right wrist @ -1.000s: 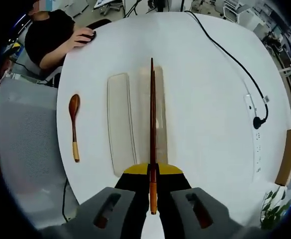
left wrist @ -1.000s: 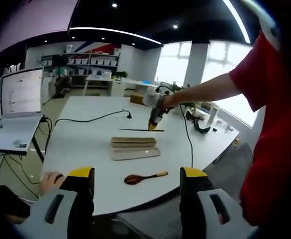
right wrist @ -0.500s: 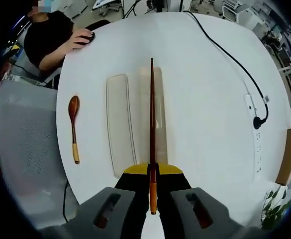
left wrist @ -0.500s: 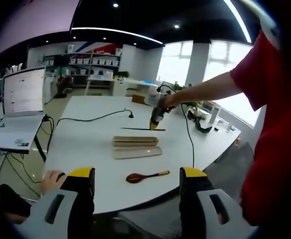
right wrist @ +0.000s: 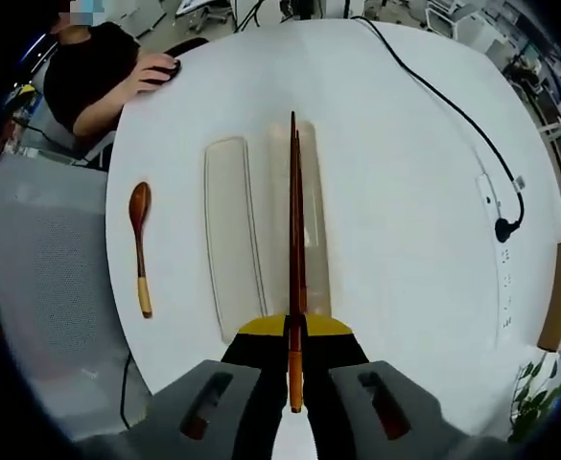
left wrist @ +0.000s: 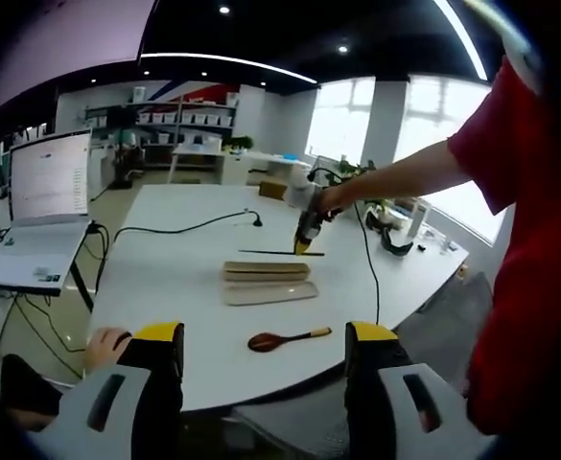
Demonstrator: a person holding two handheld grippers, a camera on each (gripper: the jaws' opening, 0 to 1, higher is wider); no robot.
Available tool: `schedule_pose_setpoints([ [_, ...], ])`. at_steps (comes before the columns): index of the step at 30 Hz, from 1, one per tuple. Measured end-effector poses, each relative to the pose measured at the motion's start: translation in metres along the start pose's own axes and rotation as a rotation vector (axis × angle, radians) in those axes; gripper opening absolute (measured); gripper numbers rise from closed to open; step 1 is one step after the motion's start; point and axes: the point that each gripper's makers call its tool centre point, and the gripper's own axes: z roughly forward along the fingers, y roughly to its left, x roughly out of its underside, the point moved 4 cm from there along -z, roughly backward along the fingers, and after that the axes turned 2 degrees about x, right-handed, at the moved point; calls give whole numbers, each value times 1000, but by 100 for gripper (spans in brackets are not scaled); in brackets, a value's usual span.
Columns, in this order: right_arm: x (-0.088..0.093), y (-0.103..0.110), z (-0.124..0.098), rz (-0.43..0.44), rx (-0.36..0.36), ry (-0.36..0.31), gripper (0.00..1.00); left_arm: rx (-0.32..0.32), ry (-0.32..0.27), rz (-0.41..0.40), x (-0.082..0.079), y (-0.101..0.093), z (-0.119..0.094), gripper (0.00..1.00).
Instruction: Arrange the utensils inside the cutlery case until each visible utensil rests in its matching compartment.
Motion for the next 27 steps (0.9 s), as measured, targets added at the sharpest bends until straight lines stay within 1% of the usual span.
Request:
schedule_pose_setpoints([
  [3,1,-1,0,7,4,-1,0,7,4,5,1,-2,1,70],
  [5,3,-6,1,11,7,-2,0,12,7,5,1,-3,2,71],
  [9,3,-4,-2,23,12,-16,0,17,0,3,0,-6,2,71],
  [15,4,-13,2,41,24,-25,0,25,14,4,4,-9,4,71],
  [18,5,-17,5,43,30,-27,0,25,5,-3,3,-9,4,71],
  [24,5,-8,7,52,30,-27,0,22,10,-2,4,-8,3,71],
  [27,4,-8,7,51,34,-29,0,19,7,3,3,-7,3,71],
])
